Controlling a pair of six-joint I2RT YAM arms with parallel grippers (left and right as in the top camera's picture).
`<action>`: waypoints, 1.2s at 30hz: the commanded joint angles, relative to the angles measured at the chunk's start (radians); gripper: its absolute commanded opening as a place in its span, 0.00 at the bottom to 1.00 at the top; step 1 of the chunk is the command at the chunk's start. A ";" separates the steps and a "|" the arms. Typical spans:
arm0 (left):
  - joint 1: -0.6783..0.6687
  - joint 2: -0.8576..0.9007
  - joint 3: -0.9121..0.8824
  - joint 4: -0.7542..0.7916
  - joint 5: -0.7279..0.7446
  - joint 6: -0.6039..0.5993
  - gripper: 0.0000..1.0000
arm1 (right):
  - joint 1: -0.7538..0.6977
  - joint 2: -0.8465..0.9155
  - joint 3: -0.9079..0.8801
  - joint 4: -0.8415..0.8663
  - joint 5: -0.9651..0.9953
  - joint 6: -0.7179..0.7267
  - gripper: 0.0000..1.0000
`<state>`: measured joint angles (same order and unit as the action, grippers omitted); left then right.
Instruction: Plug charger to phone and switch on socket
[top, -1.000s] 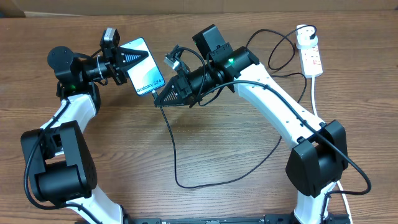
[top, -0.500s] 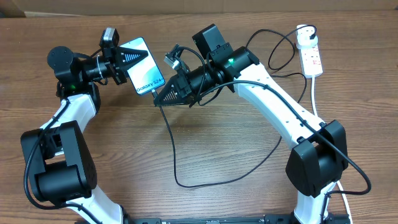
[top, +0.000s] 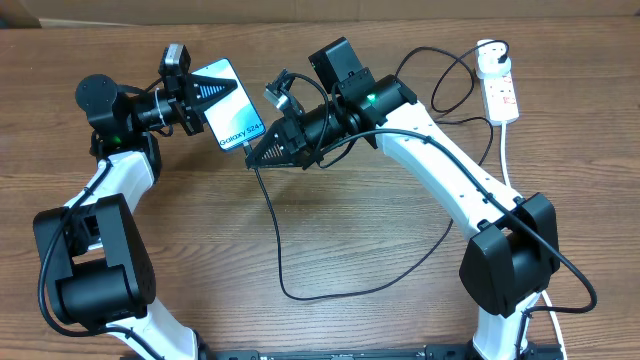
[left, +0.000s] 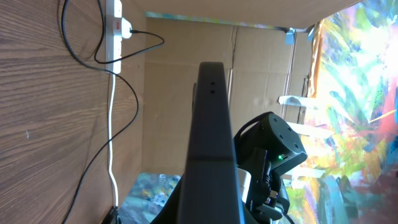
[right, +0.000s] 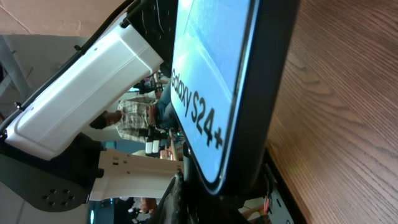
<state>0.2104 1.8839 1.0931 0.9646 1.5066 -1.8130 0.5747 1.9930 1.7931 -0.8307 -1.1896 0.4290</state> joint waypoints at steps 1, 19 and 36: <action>-0.008 -0.008 0.017 0.008 0.052 0.003 0.04 | -0.010 0.016 0.020 0.018 0.017 0.021 0.04; -0.008 -0.008 0.017 0.035 0.057 -0.021 0.04 | -0.023 0.016 0.020 0.018 0.004 0.021 0.03; -0.008 -0.008 0.017 0.036 0.055 -0.027 0.04 | -0.027 0.018 0.007 0.047 0.005 0.069 0.04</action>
<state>0.2104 1.8839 1.0931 0.9878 1.5013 -1.8355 0.5697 1.9930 1.7931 -0.8112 -1.2045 0.4683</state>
